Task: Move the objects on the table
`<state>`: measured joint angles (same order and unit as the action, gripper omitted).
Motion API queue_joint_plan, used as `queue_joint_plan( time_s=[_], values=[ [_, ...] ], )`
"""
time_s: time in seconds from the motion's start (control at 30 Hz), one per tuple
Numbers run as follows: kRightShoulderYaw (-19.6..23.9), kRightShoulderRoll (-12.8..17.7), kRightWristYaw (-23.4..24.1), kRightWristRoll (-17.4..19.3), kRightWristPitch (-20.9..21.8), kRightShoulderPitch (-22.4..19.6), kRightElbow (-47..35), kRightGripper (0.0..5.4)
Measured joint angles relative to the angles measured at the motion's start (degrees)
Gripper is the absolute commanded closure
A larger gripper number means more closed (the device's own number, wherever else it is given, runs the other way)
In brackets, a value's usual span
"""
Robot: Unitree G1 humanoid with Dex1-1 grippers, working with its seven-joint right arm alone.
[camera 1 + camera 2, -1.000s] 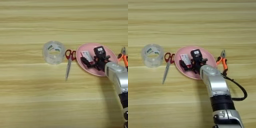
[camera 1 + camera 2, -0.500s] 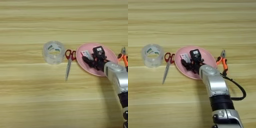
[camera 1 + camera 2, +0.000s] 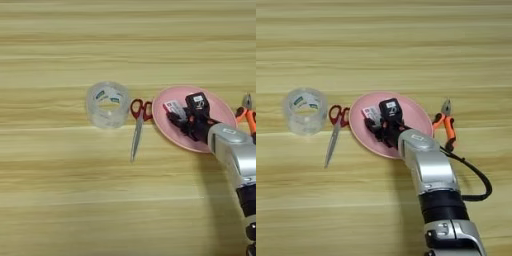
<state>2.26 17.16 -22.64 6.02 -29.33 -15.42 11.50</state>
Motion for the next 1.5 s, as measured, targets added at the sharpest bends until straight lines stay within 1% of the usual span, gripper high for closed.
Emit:
queue_joint_plan(
  time_s=[0.2,0.27,0.43,0.63,0.67,0.77,0.9,1.07,1.1,1.2,1.33,1.5],
  values=[
    [2.7,0.7,0.9,0.3,-0.5,0.0,-3.9,3.31],
    [3.9,1.1,1.0,0.9,-1.2,-0.1,-5.2,3.31],
    [6.2,2.3,1.2,1.3,-1.5,-0.3,-6.5,3.31],
    [10.2,3.5,2.3,2.4,-1.6,-0.7,-7.1,3.31],
    [11.1,3.8,2.4,2.5,-1.5,-0.8,-7.1,3.31],
    [14.2,5.9,3.3,2.6,-1.5,-0.8,-7.1,3.31],
    [16.6,7.0,3.7,3.2,-1.4,-0.8,-6.9,3.31],
    [20.8,8.8,4.8,3.5,-0.5,0.3,-4.6,3.31],
    [22.4,9.6,5.1,3.5,0.0,0.8,-3.5,3.31],
    [23.4,10.1,5.4,3.6,1.2,0.8,-1.4,3.31],
    [25.2,11.0,5.8,3.7,2.9,1.1,3.8,3.31],
    [25.3,12.1,5.7,3.7,5.5,1.0,10.4,3.31]
  ],
)
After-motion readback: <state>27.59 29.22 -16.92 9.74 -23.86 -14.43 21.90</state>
